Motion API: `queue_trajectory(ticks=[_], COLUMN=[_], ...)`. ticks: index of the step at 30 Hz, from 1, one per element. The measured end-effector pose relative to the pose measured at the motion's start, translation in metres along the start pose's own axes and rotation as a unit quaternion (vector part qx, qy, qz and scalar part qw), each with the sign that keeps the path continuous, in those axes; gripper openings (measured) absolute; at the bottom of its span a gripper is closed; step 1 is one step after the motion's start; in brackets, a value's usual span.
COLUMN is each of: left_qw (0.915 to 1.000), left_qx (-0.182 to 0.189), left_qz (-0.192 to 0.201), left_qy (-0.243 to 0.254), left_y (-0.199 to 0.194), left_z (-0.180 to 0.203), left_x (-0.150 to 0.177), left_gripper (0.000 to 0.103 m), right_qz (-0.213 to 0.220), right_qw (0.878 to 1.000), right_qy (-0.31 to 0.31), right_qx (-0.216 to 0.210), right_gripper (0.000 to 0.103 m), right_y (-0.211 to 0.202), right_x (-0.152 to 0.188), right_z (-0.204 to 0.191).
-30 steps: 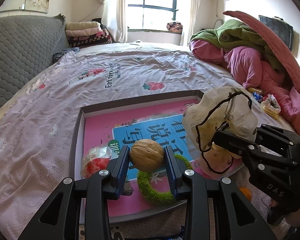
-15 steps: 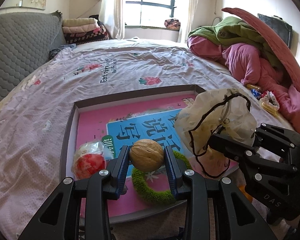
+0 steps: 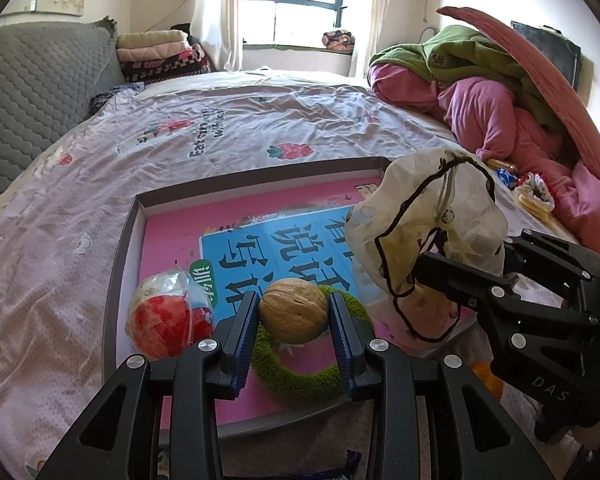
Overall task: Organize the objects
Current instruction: 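Carry the walnut over the tray with the left gripper while the right gripper carries the bag, then lower the walnut into the green ring and the bag into the tray, opening both grippers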
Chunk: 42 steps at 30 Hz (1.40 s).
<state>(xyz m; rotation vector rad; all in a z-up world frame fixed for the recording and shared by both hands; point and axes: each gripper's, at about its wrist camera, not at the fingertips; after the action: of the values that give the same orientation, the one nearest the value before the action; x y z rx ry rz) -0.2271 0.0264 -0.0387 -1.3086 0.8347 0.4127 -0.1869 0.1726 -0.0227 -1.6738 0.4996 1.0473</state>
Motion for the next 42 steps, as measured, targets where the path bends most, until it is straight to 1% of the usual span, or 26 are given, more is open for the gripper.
queue_trajectory(ticks=[6, 9, 11, 15, 19, 28, 37, 42], left_qw=[1.0, 0.9999, 0.9999, 0.9999, 0.9998, 0.9997, 0.9996, 0.9996], left_qx=[-0.005, -0.007, -0.008, -0.009, -0.011, -0.014, -0.015, -0.013], left_qz=[-0.006, -0.008, -0.01, -0.012, -0.014, -0.017, -0.006, -0.003], left_qy=[0.0, -0.001, -0.002, -0.002, -0.003, -0.008, -0.022, -0.025], left_y=[0.003, 0.004, 0.005, 0.006, 0.007, 0.009, 0.002, -0.002], left_z=[0.001, 0.0, -0.001, -0.002, -0.003, -0.006, -0.013, -0.014], left_x=[0.0, 0.001, 0.002, 0.002, 0.002, 0.0, -0.003, -0.005], left_gripper=[0.036, 0.036, 0.036, 0.036, 0.036, 0.036, 0.038, 0.039], right_qz=[-0.001, -0.001, -0.001, 0.001, 0.003, 0.01, 0.026, 0.036], right_qw=[1.0, 1.0, 1.0, 1.0, 0.999, 0.998, 0.994, 0.993], right_qy=[0.001, 0.002, 0.004, 0.014, 0.026, 0.052, 0.084, 0.089], right_qx=[0.004, 0.008, 0.01, 0.016, 0.026, 0.046, 0.064, 0.071], right_gripper=[0.032, 0.036, 0.042, 0.044, 0.051, 0.052, 0.052, 0.052], right_y=[-0.001, -0.001, -0.002, -0.003, -0.005, -0.012, -0.024, -0.031], right_x=[0.0, 0.0, -0.001, -0.002, -0.003, -0.007, -0.01, -0.014], right_z=[0.002, 0.004, 0.005, 0.011, 0.019, 0.038, 0.057, 0.062])
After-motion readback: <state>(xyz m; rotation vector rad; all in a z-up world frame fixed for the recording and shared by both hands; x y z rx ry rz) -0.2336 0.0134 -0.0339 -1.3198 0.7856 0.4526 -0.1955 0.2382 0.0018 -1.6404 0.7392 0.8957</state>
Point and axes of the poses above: each gripper's, at about its wrist camera, not at the fingertips, and y roughly the way its jaws point, z to its right, x to its underside, and after that the axes turned 3 degrees about y, right-handed
